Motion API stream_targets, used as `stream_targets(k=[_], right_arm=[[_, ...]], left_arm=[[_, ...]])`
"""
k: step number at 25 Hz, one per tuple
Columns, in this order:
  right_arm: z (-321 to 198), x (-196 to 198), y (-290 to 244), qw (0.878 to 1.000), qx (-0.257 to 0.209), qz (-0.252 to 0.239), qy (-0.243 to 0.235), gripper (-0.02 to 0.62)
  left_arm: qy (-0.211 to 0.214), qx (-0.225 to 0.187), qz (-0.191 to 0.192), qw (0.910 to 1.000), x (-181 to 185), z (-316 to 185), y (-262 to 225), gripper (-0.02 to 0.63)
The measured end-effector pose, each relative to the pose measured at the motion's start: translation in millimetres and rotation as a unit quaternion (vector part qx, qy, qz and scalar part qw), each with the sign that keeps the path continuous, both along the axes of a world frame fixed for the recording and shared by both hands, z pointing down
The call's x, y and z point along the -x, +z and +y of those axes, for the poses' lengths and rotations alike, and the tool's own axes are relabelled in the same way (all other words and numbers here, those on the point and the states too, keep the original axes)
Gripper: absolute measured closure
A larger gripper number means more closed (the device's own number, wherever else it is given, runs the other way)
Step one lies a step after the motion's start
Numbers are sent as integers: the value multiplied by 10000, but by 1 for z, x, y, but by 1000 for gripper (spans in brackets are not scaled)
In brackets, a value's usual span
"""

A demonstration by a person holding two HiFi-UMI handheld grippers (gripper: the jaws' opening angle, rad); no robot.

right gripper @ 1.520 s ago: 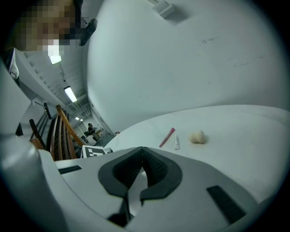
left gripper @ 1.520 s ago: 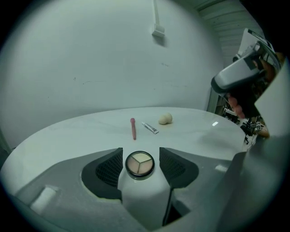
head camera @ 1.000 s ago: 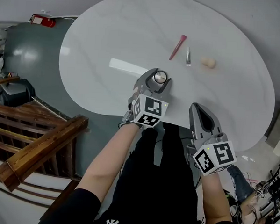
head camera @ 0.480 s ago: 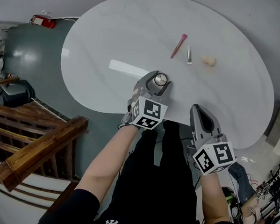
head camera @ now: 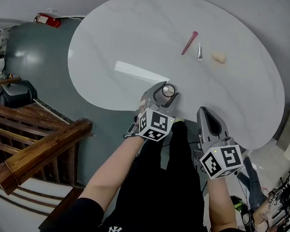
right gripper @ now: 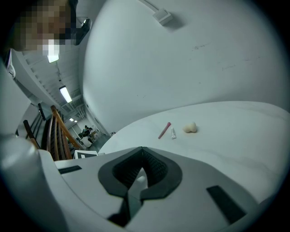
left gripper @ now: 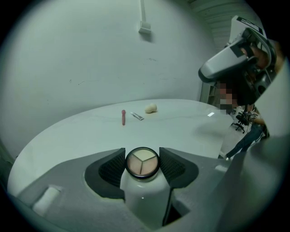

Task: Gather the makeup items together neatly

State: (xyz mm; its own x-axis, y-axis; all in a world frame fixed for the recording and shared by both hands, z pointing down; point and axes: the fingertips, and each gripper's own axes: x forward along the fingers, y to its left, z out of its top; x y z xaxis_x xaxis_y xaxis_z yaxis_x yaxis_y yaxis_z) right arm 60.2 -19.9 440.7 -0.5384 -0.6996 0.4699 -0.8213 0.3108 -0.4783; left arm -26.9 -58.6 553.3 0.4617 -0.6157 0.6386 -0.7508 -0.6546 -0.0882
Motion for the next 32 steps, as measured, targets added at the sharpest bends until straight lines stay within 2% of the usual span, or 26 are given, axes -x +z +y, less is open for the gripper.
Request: stream_targets(k=[19,26,32], right_arm=[[34,9,0,10000,-9,45,3,581],[39,7,0,10000,-29,54,20,581],[41,5,-2,9999,-13,81,58,581]], left_arm=[[129,124,-99,9998,8,48,14,368],[167,212,-34,9996,8,52,21,368],[180,129,143,9997,6,51,13,368]])
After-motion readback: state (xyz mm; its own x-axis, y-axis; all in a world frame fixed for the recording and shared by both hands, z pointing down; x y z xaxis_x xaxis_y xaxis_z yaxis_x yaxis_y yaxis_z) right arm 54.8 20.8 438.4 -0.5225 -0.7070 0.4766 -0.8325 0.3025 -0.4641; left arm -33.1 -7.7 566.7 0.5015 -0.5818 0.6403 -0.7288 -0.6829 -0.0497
